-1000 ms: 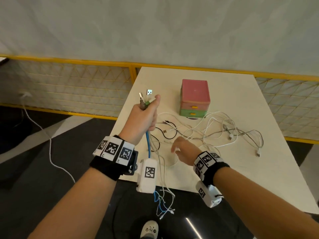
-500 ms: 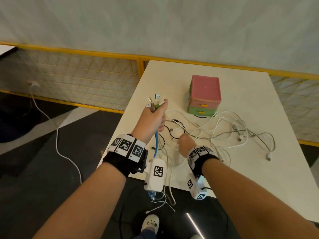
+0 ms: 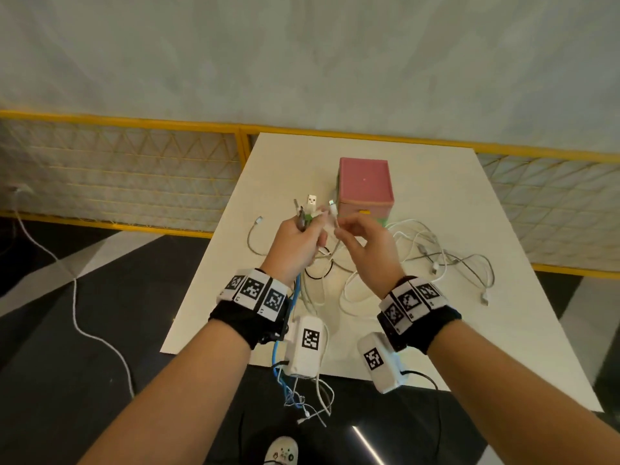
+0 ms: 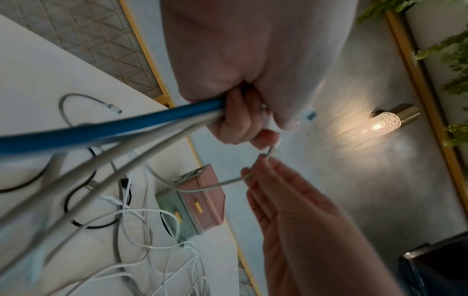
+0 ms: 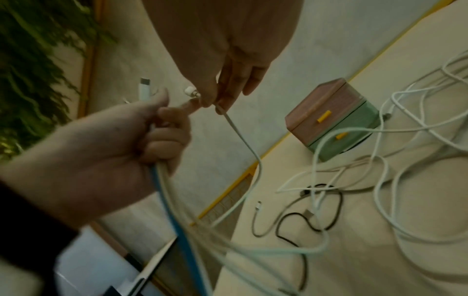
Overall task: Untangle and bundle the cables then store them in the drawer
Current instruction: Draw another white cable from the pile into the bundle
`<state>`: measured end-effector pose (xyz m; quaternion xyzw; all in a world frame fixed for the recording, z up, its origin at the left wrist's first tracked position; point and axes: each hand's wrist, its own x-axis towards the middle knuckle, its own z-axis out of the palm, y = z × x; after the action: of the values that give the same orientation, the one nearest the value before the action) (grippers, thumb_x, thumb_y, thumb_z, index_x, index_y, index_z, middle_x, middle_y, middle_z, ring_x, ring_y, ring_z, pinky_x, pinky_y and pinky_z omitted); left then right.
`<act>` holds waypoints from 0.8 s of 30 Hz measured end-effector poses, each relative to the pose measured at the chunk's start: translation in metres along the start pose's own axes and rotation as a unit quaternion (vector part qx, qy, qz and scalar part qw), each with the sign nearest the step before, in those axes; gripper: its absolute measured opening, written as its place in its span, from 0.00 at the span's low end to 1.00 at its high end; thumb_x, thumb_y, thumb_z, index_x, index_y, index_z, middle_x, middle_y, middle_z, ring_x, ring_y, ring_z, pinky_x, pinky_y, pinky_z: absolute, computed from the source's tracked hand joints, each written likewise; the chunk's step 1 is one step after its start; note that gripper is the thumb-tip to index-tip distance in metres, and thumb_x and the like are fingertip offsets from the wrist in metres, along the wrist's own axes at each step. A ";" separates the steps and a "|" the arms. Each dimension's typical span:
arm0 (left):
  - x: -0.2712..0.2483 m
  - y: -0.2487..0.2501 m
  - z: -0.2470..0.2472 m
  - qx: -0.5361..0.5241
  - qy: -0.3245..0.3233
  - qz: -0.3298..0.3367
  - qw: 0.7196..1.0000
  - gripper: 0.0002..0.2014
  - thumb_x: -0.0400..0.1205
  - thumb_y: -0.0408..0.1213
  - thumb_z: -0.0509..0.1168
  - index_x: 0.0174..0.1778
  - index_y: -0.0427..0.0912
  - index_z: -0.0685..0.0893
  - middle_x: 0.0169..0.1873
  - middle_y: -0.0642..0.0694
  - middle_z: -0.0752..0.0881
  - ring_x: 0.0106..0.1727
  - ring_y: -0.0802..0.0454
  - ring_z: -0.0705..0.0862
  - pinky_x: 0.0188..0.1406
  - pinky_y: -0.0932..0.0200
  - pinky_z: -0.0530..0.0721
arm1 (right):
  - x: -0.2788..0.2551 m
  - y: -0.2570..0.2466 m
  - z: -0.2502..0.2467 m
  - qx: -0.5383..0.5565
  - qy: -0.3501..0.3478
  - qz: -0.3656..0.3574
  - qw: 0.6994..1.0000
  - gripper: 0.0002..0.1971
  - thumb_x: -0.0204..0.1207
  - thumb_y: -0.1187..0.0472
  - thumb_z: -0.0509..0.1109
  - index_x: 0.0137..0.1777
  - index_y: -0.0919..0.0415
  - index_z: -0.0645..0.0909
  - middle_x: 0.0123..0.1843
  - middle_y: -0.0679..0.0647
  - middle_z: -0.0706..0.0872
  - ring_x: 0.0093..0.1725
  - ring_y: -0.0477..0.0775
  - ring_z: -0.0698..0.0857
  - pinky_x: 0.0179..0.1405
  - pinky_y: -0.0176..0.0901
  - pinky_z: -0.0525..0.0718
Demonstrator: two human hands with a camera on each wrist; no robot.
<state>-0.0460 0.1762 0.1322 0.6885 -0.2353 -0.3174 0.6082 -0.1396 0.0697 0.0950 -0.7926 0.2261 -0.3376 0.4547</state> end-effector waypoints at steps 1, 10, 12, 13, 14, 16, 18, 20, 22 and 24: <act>-0.002 0.002 0.005 0.015 -0.002 0.010 1.000 0.17 0.85 0.48 0.65 0.35 0.40 0.82 0.20 0.50 0.75 0.16 0.59 0.68 0.19 0.65 0.65 | -0.002 -0.005 -0.002 0.026 0.009 -0.005 1.000 0.08 0.76 0.66 0.72 0.54 0.61 0.81 0.48 0.51 0.87 0.47 0.45 0.86 0.50 0.30 0.81; -0.005 0.025 0.015 -0.026 -0.035 0.105 0.993 0.13 0.88 0.45 0.61 0.37 0.46 0.80 0.15 0.58 0.73 0.18 0.64 0.69 0.23 0.65 0.68 | -0.027 -0.015 -0.012 0.060 -0.139 0.031 0.988 0.11 0.85 0.62 0.57 0.42 0.57 0.77 0.36 0.48 0.82 0.39 0.51 0.83 0.35 0.46 0.84; -0.004 0.030 0.015 -0.021 -0.036 0.128 0.991 0.17 0.89 0.46 0.57 0.35 0.46 0.76 0.20 0.57 0.74 0.21 0.62 0.69 0.27 0.63 0.70 | -0.030 -0.019 -0.016 0.089 -0.185 0.047 0.978 0.14 0.86 0.62 0.54 0.40 0.58 0.75 0.34 0.54 0.78 0.38 0.59 0.83 0.29 0.47 0.84; -0.003 0.033 0.014 -0.028 -0.033 0.140 0.989 0.18 0.89 0.47 0.55 0.34 0.45 0.75 0.23 0.56 0.74 0.24 0.60 0.70 0.31 0.61 0.72 | -0.032 -0.018 -0.018 0.095 -0.205 0.055 0.973 0.14 0.87 0.63 0.52 0.39 0.59 0.73 0.35 0.57 0.76 0.36 0.58 0.82 0.28 0.48 0.84; -0.003 0.037 0.012 -0.043 -0.029 0.146 0.988 0.19 0.90 0.48 0.53 0.34 0.45 0.73 0.25 0.54 0.73 0.27 0.57 0.73 0.35 0.58 0.76 | -0.033 -0.016 -0.020 0.096 -0.219 0.064 0.969 0.15 0.87 0.63 0.52 0.39 0.59 0.72 0.35 0.59 0.74 0.35 0.55 0.82 0.29 0.50 0.84; -0.003 0.047 0.009 -0.110 -0.033 0.130 0.985 0.19 0.89 0.50 0.51 0.34 0.46 0.70 0.25 0.53 0.68 0.31 0.54 0.75 0.39 0.55 0.83 | -0.034 -0.010 -0.027 0.086 -0.239 0.078 0.964 0.15 0.87 0.63 0.52 0.38 0.60 0.71 0.35 0.57 0.73 0.33 0.51 0.81 0.32 0.53 0.86; -0.004 0.059 0.003 -0.160 -0.048 0.132 0.977 0.19 0.89 0.52 0.49 0.34 0.48 0.68 0.25 0.52 0.61 0.24 0.55 0.67 0.24 0.59 0.75 | -0.033 0.001 -0.038 0.066 -0.255 0.092 0.960 0.15 0.87 0.62 0.53 0.37 0.61 0.71 0.34 0.55 0.74 0.32 0.48 0.82 0.35 0.52 0.88; -0.005 0.067 -0.002 -0.155 -0.062 0.152 0.974 0.18 0.90 0.50 0.50 0.35 0.49 0.69 0.24 0.52 0.58 0.20 0.58 0.58 0.16 0.63 0.59 | -0.030 0.010 -0.050 0.042 -0.267 0.106 0.957 0.16 0.86 0.60 0.55 0.36 0.62 0.72 0.32 0.53 0.77 0.34 0.50 0.83 0.42 0.56 0.90; -0.007 0.072 -0.005 -0.127 -0.068 0.167 0.975 0.11 0.88 0.43 0.59 0.40 0.49 0.78 0.22 0.53 0.60 0.18 0.58 0.56 0.16 0.65 0.56 | -0.023 0.015 -0.060 0.033 -0.266 0.121 0.956 0.17 0.85 0.57 0.58 0.38 0.66 0.74 0.34 0.54 0.81 0.39 0.52 0.86 0.54 0.58 0.87; -0.011 0.074 -0.006 -0.112 -0.088 0.185 0.972 0.06 0.85 0.34 0.66 0.48 0.49 0.87 0.20 0.53 0.61 0.17 0.58 0.56 0.15 0.66 0.56 | -0.012 0.016 -0.068 0.012 -0.271 0.130 0.954 0.19 0.84 0.53 0.60 0.42 0.71 0.77 0.40 0.61 0.84 0.47 0.55 0.87 0.63 0.55 0.83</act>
<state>-0.0444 0.1768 0.2074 0.5301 -0.3739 -0.2829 0.7065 -0.1989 0.0310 0.1021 -0.8124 0.1915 -0.0506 0.5484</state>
